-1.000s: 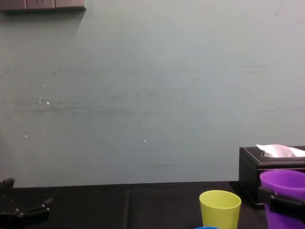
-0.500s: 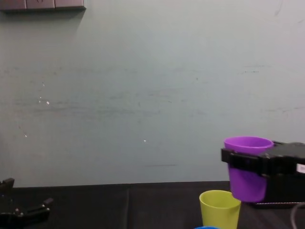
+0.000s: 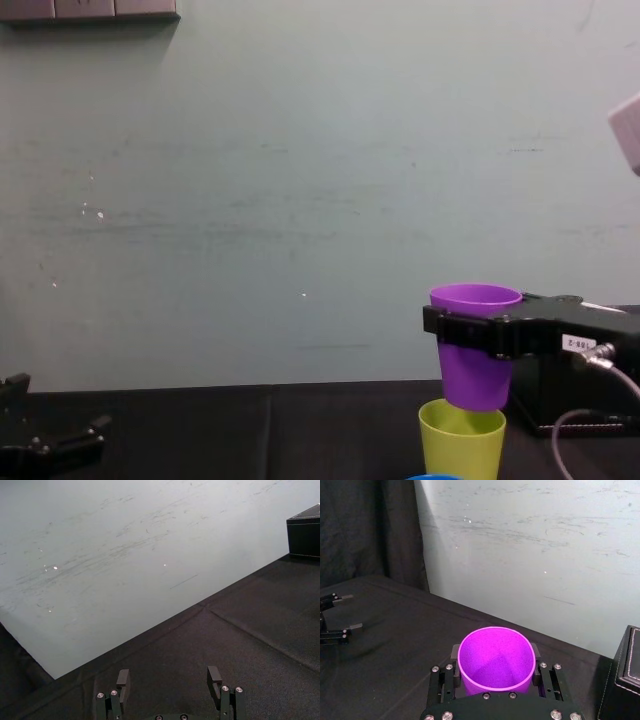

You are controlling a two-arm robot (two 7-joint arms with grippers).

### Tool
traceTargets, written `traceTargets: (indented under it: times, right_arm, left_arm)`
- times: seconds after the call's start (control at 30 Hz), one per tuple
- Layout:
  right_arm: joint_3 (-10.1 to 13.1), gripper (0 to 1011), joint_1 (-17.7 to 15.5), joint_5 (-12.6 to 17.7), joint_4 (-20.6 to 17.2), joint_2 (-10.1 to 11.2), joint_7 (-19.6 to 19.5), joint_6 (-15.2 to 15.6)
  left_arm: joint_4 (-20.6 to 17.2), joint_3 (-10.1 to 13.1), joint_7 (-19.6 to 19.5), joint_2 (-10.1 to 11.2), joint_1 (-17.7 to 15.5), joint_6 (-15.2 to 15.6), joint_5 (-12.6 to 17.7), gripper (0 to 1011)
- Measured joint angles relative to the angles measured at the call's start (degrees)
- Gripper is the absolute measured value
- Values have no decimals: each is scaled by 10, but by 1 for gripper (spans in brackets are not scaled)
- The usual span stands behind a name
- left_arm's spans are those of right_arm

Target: Stack the three plastic cups sequentially using one hand.

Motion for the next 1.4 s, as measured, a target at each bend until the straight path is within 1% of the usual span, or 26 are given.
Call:
traceTargets:
  times: [0.17, 0.57, 0.93, 1.4]
  right_arm:
    - [-5, 757, 9, 2, 21, -4, 6, -8]
    - [-16, 758, 16, 7, 50, -12, 11, -22]
    - [-20, 757, 20, -1, 70, -17, 11, -38]
    - [-21, 757, 17, -5, 90, -20, 13, -45]
  left_arm:
    - [0, 0, 0, 0, 0, 0, 0, 1011]
    - [0, 0, 0, 0, 0, 0, 0, 1011]
    - [0, 0, 0, 0, 0, 0, 0, 1011]
    - [0, 0, 0, 0, 0, 0, 0, 1011]
